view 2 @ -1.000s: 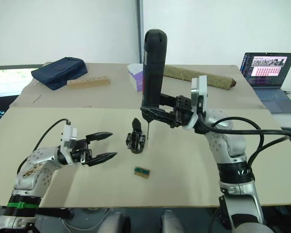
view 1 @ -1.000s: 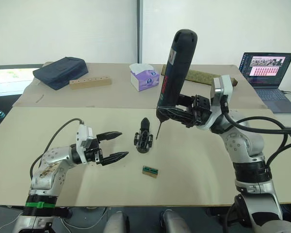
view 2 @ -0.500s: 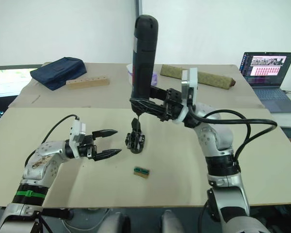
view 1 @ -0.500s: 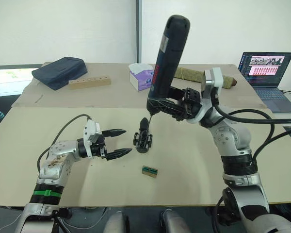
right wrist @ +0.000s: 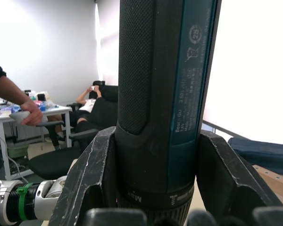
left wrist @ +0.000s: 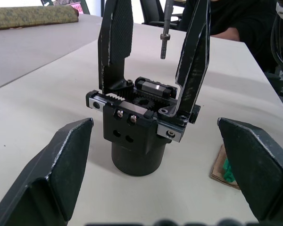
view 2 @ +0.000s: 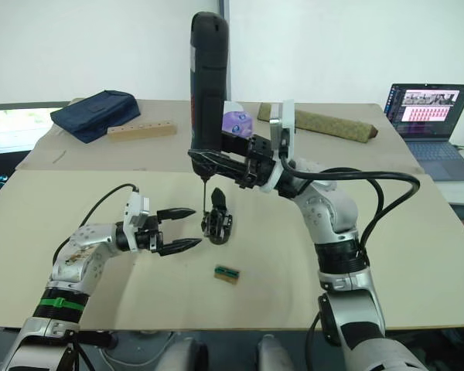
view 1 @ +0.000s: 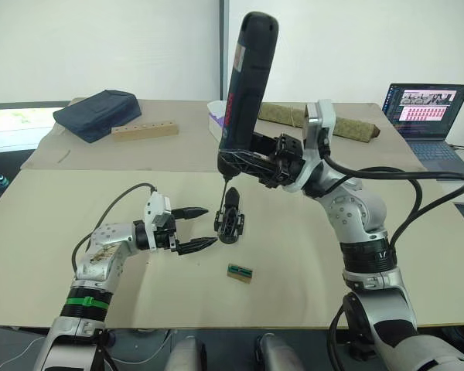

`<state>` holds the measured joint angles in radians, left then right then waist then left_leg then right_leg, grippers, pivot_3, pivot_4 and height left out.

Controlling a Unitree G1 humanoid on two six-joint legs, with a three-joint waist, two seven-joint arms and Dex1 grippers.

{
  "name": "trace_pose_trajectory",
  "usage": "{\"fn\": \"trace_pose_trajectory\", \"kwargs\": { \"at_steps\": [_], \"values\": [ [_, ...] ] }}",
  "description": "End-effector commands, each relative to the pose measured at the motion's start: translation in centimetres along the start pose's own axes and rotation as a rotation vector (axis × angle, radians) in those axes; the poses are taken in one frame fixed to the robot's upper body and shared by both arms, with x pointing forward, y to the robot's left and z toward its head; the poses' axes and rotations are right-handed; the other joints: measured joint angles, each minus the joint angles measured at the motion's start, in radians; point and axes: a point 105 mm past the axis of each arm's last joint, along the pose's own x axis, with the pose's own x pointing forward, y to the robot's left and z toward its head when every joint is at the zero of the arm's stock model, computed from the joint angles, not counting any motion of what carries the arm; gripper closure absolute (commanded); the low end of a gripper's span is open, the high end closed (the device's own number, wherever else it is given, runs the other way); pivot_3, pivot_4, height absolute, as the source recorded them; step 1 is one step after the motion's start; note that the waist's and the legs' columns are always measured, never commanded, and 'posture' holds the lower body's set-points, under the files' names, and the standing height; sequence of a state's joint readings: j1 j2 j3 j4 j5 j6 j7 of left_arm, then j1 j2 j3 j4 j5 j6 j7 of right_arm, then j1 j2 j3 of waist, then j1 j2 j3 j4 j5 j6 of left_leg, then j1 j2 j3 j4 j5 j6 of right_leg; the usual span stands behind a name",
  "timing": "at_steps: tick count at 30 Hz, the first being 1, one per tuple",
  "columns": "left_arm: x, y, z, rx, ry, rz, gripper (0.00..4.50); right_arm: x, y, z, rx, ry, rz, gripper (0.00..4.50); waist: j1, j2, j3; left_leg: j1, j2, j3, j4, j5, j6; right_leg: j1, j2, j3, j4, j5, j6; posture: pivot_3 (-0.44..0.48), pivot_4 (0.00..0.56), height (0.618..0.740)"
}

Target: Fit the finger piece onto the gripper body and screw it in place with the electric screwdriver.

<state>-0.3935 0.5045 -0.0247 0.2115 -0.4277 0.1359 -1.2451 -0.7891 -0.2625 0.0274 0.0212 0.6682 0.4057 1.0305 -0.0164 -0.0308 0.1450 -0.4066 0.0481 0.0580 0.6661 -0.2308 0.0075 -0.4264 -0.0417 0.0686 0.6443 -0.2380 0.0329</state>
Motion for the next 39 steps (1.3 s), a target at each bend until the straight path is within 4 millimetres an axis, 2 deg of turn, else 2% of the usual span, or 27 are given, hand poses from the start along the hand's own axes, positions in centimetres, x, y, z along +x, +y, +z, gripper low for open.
{"fn": "trace_pose_trajectory", "kwargs": {
  "at_steps": [1, 17, 39],
  "values": [
    [0.6, -0.1, 0.8, 0.048, -0.008, -0.018, 0.0, 0.7, 0.5, 1.5, -0.08, -0.009, 0.045, 2.59, 0.0, 0.0, 0.0, 0.0, 0.0, 0.0, 0.0, 0.0, 0.0, 0.0, 0.0, 0.0, 0.0, 0.0, 0.0, 0.0, 0.15, 0.74],
    [1.2, -0.4, 0.1, 0.038, 0.003, -0.026, 0.0, 1.1, 0.4, 0.5, -0.069, 0.033, 0.054, 2.59, 0.0, 0.0, 0.0, 0.0, 0.0, 0.0, 0.0, 0.0, 0.0, 0.0, 0.0, 0.0, 0.0, 0.0, 0.0, 0.0, 0.15, 0.74],
    [0.5, -0.3, -0.6, 0.033, 0.019, -0.007, 0.0, 1.1, 0.5, -0.3, -0.057, 0.051, 0.061, 2.59, -0.001, 0.0, 0.0, 0.0, 0.0, 0.0, 0.0, 0.0, 0.0, 0.0, 0.0, 0.0, 0.0, 0.0, 0.0, 0.0, 0.15, 0.74]
  ]
}}
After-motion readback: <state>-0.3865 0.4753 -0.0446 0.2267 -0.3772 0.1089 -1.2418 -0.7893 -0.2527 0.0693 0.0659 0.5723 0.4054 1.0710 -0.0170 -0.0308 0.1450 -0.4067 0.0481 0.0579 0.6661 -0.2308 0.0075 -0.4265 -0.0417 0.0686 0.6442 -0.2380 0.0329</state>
